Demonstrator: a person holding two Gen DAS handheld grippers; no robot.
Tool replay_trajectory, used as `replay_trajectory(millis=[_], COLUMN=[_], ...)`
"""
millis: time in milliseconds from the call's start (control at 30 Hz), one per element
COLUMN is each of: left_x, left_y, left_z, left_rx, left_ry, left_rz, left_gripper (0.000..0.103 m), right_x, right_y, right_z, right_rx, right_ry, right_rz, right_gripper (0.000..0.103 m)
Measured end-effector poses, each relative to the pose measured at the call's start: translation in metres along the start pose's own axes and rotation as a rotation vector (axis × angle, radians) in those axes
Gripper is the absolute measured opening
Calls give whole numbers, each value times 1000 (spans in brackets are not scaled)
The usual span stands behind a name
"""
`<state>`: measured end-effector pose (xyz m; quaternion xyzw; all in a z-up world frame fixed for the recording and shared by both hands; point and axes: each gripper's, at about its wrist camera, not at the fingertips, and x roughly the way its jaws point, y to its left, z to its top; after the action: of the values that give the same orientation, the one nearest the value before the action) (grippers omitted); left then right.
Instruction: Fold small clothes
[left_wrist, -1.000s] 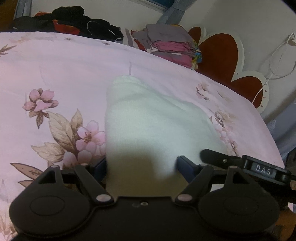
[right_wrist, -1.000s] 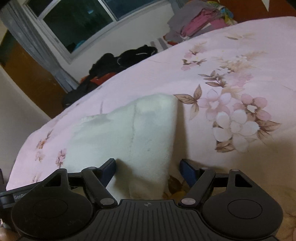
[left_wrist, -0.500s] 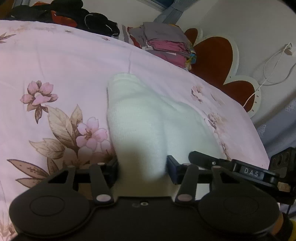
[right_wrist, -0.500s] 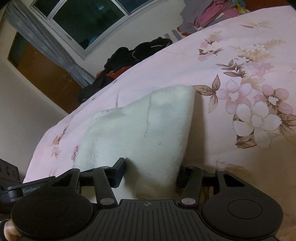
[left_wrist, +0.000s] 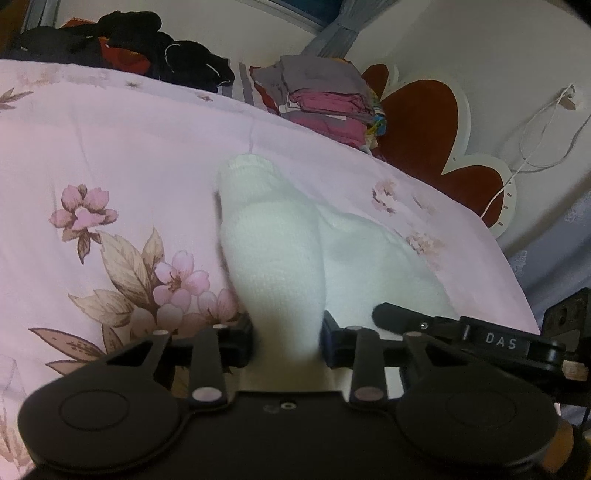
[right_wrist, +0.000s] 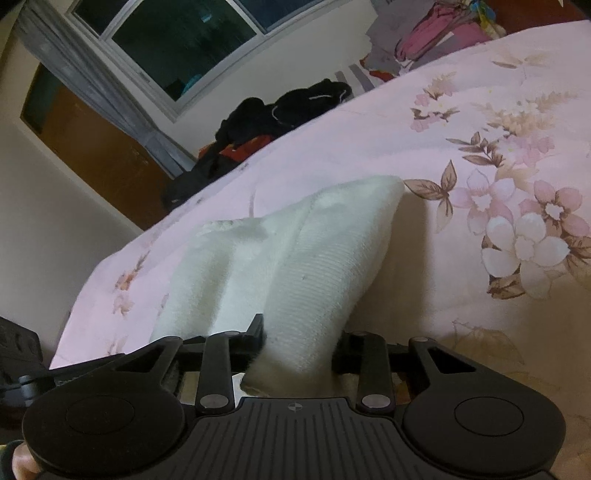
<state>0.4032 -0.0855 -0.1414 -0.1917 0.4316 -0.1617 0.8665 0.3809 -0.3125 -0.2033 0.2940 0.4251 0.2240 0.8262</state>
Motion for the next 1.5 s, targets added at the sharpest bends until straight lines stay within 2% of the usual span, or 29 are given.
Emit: replay_trajectory(millis=[400,633,900,1133,1333,1500], left_x=[-49,-100,-174,-228,-251,-254], left_y=[-2,28,116,208,268,303], left_z=[4,7,17,29,40,50], left_rx=[51,66,63,57,28,16], left_ry=[-55,-94,-108,-107,-111,-117], left_rz=[29,52,28,43,73,87], left_gripper=[33,33,33,33,33,33], right_x=[-11,1,35,96,150,189], right_y=[52,111,215,307,361,385], right_z=[-5,-27,-75,-118,-138,-141], right_rx=[-6,-12,-15,-13,-18,-45], right_ry=[-28,-25,-42,-33,-5,6], right_rz=[59,96,92,101,121,117], right_gripper=[32,33,33,33,33,33])
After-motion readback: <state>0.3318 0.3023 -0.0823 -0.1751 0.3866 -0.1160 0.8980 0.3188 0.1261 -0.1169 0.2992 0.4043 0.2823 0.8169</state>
